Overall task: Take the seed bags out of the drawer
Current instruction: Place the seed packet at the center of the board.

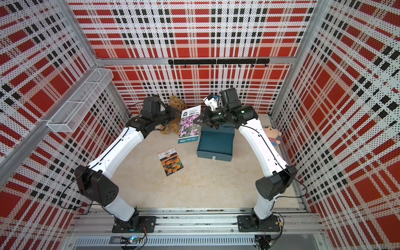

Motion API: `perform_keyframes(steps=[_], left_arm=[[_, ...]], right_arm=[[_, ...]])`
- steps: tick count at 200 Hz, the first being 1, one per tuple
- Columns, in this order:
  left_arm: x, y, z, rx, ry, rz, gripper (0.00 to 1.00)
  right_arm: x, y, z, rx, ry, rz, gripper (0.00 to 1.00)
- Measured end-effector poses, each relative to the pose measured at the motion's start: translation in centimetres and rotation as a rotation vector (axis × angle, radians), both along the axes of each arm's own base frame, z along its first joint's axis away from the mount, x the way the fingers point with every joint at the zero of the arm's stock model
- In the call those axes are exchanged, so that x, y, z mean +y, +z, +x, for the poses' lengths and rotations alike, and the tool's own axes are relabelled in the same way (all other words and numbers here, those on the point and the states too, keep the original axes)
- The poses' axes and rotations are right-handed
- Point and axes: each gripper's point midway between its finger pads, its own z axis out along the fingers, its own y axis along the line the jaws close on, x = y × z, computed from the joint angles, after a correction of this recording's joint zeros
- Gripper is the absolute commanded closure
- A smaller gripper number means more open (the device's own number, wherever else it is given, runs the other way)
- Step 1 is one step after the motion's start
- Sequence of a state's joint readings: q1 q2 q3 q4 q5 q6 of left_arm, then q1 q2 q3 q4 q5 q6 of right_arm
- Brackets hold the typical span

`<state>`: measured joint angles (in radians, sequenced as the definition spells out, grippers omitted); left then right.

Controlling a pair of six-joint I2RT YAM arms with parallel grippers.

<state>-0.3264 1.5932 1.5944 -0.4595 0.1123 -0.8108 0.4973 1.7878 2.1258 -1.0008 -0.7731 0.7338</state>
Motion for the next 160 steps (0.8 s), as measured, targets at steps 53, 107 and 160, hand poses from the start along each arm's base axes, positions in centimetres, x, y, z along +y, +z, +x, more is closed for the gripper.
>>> perform_keyframes(steps=[53, 107, 160], left_arm=[[13.7, -2.8, -5.6, 0.045, 0.276, -0.002, 0.67], [16.8, -6.0, -11.4, 0.09, 0.346, -0.035, 0.67], [16.0, -7.0, -12.1, 0.123, 0.316, -0.058, 0.67]], right_arm=[[10.7, -8.4, -1.3, -0.028, 0.156, -0.238, 1.0], [14.9, -22.2, -4.3, 0.003, 0.278, -0.57, 1.0], [13.5, -25.4, -2.6, -0.098, 0.255, -0.741, 0.9]])
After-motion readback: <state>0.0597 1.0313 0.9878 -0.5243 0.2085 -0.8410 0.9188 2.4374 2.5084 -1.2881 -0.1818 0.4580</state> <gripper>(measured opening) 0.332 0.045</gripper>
